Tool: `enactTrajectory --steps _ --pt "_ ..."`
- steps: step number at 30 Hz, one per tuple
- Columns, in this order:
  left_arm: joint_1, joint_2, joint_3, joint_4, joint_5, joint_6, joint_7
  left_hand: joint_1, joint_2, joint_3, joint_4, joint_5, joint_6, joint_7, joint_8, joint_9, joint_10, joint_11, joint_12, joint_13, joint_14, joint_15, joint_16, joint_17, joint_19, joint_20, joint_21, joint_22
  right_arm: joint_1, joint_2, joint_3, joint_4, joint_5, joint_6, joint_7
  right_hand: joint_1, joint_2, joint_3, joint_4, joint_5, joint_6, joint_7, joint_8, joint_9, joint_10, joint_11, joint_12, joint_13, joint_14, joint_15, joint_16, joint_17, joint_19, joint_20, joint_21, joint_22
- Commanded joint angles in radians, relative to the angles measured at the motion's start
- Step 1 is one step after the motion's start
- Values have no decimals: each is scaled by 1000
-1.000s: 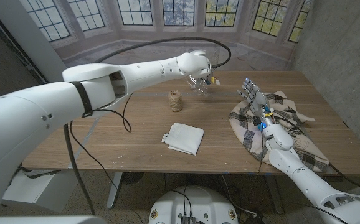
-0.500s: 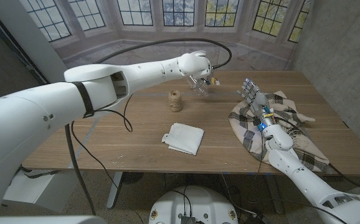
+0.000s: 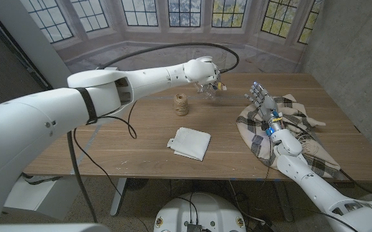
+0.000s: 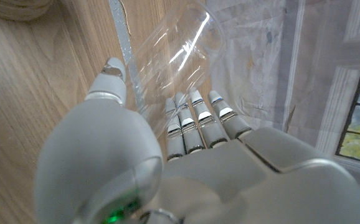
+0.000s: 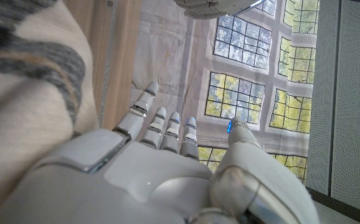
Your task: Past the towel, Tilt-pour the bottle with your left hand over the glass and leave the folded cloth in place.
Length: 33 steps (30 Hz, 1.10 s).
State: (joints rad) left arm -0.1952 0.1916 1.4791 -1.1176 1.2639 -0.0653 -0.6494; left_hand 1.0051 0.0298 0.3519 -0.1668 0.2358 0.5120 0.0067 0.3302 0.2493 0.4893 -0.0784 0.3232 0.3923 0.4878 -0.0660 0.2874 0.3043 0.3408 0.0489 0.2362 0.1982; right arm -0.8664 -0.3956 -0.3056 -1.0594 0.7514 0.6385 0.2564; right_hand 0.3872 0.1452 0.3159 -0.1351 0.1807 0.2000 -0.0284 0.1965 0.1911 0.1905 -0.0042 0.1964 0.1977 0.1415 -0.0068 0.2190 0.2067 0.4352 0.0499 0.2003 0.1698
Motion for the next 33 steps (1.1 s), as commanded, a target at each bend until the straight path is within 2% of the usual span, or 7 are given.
enactTrajectory --steps 1,10,22,33 --pt "10 3 -1 -12 25 19 -1 -44 81 27 16 6 107 16 10 2 6 4 3 6 6 0 6 6 2 2 8 1 -1 3 0 6 4 3 6 10 1 0 -2 5 7 2 0 -1 5 -1 3 2 9 -2 4 2 11 -1 -3 4" --pt "13 0 -9 -15 23 23 -8 -47 81 28 16 7 106 16 9 3 8 4 4 8 7 0 5 8 3 3 9 1 -5 0 3 3 8 4 11 10 1 0 -2 5 6 2 0 -1 4 -1 3 2 9 -3 4 2 10 -2 -4 4" --pt "52 22 -41 -61 32 95 -1 -48 81 30 15 8 110 20 11 5 10 9 5 12 13 4 7 12 4 9 10 1 -19 -15 6 -27 4 -5 0 11 2 1 -2 5 6 2 -1 -1 5 -1 3 2 9 -4 4 2 12 -2 -3 4" --pt "101 36 -95 -108 13 177 7 -53 80 31 15 9 119 25 14 6 20 15 10 16 19 7 7 13 9 11 13 2 -33 -37 4 -72 -9 -25 -20 11 1 1 -2 5 7 3 0 -1 5 -1 3 2 9 -4 4 2 13 -2 -3 5"
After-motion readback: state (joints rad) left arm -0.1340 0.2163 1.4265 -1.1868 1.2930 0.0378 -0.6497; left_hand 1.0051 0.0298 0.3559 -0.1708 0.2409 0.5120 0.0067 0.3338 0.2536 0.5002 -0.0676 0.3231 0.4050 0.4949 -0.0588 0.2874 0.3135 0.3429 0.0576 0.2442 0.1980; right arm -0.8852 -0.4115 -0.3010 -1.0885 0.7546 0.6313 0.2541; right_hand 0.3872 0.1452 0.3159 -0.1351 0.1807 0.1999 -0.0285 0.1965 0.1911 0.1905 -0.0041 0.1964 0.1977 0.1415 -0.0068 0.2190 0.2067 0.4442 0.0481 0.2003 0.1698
